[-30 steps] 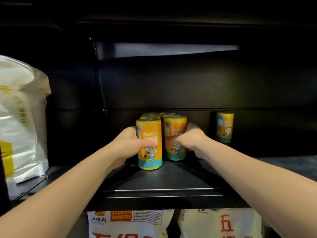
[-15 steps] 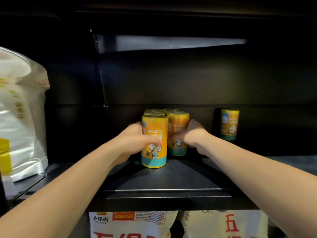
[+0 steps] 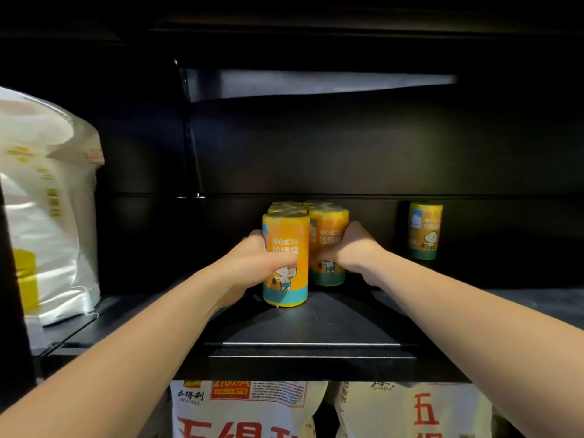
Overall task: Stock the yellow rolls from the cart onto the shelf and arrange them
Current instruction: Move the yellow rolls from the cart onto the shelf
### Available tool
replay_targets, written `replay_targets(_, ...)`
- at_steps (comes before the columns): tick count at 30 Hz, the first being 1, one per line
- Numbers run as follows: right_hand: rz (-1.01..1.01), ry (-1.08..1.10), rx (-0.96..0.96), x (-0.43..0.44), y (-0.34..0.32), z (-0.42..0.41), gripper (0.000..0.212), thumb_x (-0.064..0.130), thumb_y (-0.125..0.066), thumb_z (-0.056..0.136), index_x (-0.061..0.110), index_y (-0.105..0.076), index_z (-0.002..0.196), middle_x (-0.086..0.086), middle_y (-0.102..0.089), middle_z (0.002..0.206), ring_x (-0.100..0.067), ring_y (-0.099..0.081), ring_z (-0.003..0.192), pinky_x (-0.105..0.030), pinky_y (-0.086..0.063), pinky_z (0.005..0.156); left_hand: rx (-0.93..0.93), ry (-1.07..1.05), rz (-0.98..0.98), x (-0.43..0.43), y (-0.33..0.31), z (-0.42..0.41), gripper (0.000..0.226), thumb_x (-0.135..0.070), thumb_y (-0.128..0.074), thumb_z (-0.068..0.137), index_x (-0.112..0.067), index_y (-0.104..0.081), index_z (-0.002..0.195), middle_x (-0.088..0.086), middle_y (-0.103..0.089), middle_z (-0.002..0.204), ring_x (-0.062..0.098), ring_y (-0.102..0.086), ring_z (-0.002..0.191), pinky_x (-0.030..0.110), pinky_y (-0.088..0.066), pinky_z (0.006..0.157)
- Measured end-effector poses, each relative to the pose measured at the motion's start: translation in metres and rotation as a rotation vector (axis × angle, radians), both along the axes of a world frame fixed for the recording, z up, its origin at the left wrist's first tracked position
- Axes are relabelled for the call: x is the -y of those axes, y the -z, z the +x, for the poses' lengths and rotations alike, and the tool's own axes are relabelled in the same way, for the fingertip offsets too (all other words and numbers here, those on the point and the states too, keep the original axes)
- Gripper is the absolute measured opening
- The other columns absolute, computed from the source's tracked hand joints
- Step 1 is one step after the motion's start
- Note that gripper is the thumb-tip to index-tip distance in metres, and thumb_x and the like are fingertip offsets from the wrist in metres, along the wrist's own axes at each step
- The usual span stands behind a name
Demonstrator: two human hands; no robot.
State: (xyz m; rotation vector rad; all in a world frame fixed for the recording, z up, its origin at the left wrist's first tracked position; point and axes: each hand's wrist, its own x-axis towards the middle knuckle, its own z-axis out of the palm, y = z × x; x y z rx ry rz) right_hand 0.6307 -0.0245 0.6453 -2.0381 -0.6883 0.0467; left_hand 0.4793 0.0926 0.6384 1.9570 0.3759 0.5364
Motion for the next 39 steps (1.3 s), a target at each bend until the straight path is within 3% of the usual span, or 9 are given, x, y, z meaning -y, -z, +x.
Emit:
replay_targets(2,0.008,-0.027,-0.01,0.005,0.001,-0.004,0.106,0.033,-0.096,0.053,0.007,-0.036,0.137,-0.008,-0.057,0.126,-0.026,-0.058,0.115,-0.039,-0.053,0.092,-0.004,0.011,-0.03,0.003,0.0,-0.004,0.04,-0.011,-0.079,0.079,-0.02,-0.058,0.112,0.004,-0.07,0.112,0.019,-0.069,0.101,0.039,-0.054,0.094)
replay_targets(7,0.032,-0.066,0.046,0.023,0.005,-0.014,0.087,0.032,-0.092,0.064,0.008,-0.039,0.128,-0.007,-0.058,0.116,-0.02,-0.057,0.102,-0.033,-0.052,0.084,0.028,-0.052,-0.027,0.004,0.003,-0.014,0.074,-0.025,-0.089,0.067,-0.013,-0.051,0.13,0.005,-0.068,0.12,0.019,-0.069,0.105,0.043,-0.053,0.097)
replay_targets(11,0.023,-0.063,0.151,0.043,0.001,-0.025,0.087,0.035,-0.087,0.072,0.006,-0.037,0.138,-0.008,-0.055,0.122,-0.019,-0.052,0.102,-0.027,-0.044,0.081,0.074,-0.177,0.033,0.013,0.003,-0.026,0.096,-0.034,-0.085,0.07,-0.012,-0.034,0.148,0.006,-0.058,0.135,0.017,-0.063,0.112,0.036,-0.053,0.096)
replay_targets(14,0.097,-0.089,0.188,0.057,-0.001,-0.035,0.097,0.033,-0.084,0.075,0.009,-0.027,0.15,-0.012,-0.044,0.144,-0.024,-0.048,0.126,-0.027,-0.038,0.09,0.141,-0.222,0.031,0.025,0.002,-0.038,0.092,-0.033,-0.078,0.08,-0.013,-0.026,0.153,0.007,-0.044,0.149,0.019,-0.051,0.127,0.035,-0.045,0.103)
replay_targets(16,0.156,-0.122,0.223,0.068,0.0,-0.044,0.094,0.033,-0.083,0.077,0.012,-0.027,0.15,-0.009,-0.041,0.147,-0.018,-0.046,0.125,-0.027,-0.038,0.093,0.204,-0.246,0.034,0.034,0.0,-0.047,0.087,-0.032,-0.075,0.082,-0.015,-0.027,0.153,0.007,-0.041,0.151,0.019,-0.046,0.131,0.034,-0.041,0.106)
replay_targets(20,0.313,-0.186,0.28,0.092,0.009,-0.06,0.073,0.032,-0.078,0.082,0.023,-0.037,0.142,0.005,-0.046,0.139,-0.004,-0.044,0.113,-0.021,-0.038,0.087,0.317,-0.361,0.166,0.057,0.0,-0.061,0.072,-0.03,-0.072,0.085,-0.022,-0.037,0.148,0.001,-0.046,0.146,0.015,-0.046,0.132,0.04,-0.04,0.11)
replay_targets(26,0.591,-0.357,0.186,0.129,0.029,-0.088,0.036,0.024,-0.071,0.087,0.036,-0.054,0.116,0.02,-0.06,0.112,0.009,-0.056,0.106,-0.005,-0.046,0.073,0.426,-0.419,0.308,0.099,0.017,-0.079,0.051,-0.019,-0.07,0.087,-0.024,-0.051,0.134,-0.007,-0.058,0.127,0.007,-0.054,0.121,0.018,-0.044,0.092)
replay_targets(31,0.717,-0.551,0.126,0.147,0.052,-0.105,0.031,0.013,-0.07,0.086,0.032,-0.057,0.108,0.012,-0.065,0.107,0.002,-0.061,0.105,-0.006,-0.047,0.081,0.426,-0.405,0.356,0.121,0.039,-0.098,0.046,-0.028,-0.073,0.083,-0.027,-0.056,0.126,-0.009,-0.061,0.12,0.008,-0.062,0.11,0.034,-0.055,0.092)
replay_targets(39,0.776,-0.804,-0.149,0.14,0.112,-0.144,0.027,-0.003,-0.066,0.087,0.015,-0.061,0.106,0.002,-0.069,0.102,-0.006,-0.066,0.098,-0.017,-0.051,0.083,0.312,-0.479,0.444,0.146,0.094,-0.152,0.047,-0.04,-0.065,0.08,-0.028,-0.056,0.125,-0.01,-0.06,0.116,0.013,-0.062,0.109,0.027,-0.054,0.09)
